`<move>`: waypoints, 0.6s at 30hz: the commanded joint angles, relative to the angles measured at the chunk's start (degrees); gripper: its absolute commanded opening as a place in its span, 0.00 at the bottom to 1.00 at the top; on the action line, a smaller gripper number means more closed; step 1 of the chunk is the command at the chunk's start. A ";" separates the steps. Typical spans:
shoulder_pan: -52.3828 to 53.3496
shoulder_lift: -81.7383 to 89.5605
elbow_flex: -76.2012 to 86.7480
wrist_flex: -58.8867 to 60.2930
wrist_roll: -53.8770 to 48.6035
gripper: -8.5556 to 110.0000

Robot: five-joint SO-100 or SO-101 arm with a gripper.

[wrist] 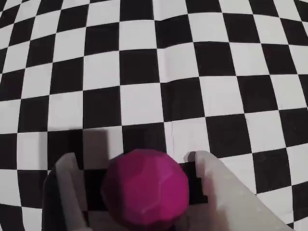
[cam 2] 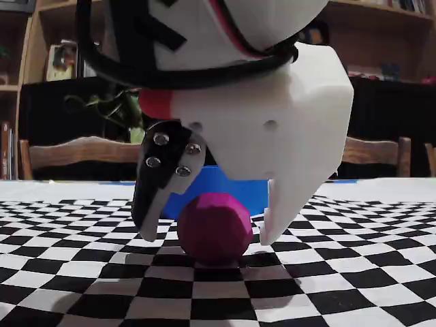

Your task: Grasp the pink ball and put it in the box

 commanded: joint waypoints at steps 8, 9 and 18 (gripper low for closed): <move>0.26 0.09 -1.05 -0.53 -0.53 0.16; 0.26 0.09 -1.05 -0.53 -0.53 0.14; 0.18 0.35 -0.97 -0.62 -0.53 0.07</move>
